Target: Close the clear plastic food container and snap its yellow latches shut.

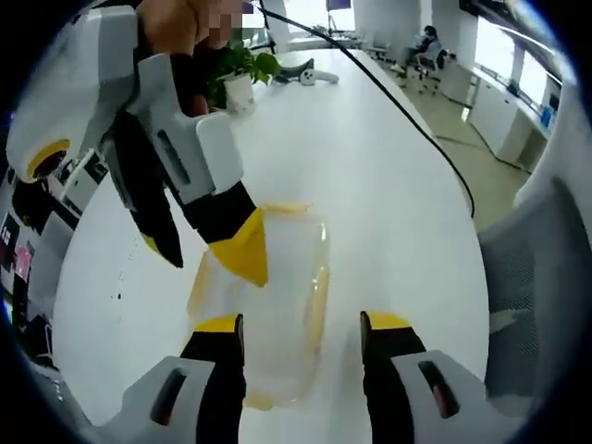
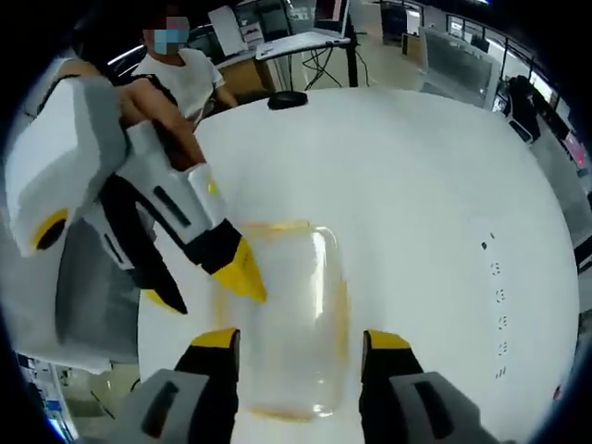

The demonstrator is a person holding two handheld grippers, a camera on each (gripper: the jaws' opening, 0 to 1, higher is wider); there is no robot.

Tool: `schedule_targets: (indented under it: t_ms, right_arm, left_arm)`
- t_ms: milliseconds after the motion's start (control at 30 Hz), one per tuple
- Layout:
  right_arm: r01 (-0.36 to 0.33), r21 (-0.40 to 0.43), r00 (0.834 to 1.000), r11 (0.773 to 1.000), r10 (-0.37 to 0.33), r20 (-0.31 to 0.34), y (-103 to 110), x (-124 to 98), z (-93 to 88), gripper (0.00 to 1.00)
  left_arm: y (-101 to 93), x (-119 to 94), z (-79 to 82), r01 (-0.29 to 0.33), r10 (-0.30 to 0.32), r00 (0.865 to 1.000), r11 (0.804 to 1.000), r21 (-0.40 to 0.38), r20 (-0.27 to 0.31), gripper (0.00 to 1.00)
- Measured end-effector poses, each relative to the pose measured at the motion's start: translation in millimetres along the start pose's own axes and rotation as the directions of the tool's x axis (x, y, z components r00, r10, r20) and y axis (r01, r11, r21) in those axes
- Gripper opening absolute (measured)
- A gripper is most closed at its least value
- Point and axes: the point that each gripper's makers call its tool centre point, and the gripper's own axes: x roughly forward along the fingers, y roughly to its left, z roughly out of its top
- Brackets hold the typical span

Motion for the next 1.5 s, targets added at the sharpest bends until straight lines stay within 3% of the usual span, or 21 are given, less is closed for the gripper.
schedule_targets:
  t_ms: [233,567,1000,1300,1500]
  right_arm:
    - [0.031,-0.038,0.999,0.999,-0.032,-0.012,8,-9,-9.3,0.55]
    - [0.051,-0.046,0.998,0.998,-0.052,-0.024,20,-7,-30.0,0.61]
    - [0.090,-0.052,0.996,0.995,-0.090,-0.008,30,-5,-45.6,0.65]
    - [0.130,-0.071,0.991,0.989,-0.131,-0.004,28,2,-54.4,0.71]
    - [0.159,-0.082,0.987,0.984,-0.160,-0.016,25,9,-58.8,0.70]
  left_arm:
    - [7.0,-3,-13.4,0.007,-0.003,0.999,0.997,0.079,-0.048,0.54]
    - [11.0,-3,-20.1,0.030,-0.024,0.997,0.996,0.085,-0.072,0.59]
    - [27.6,0,-34.0,0.012,-0.002,0.995,0.995,0.101,-0.104,0.70]
    - [32.4,6,-39.9,0.010,0.008,0.991,0.990,0.139,-0.133,0.75]
    - [41.5,12,-49.1,-0.008,0.029,0.985,0.992,0.126,-0.168,0.76]
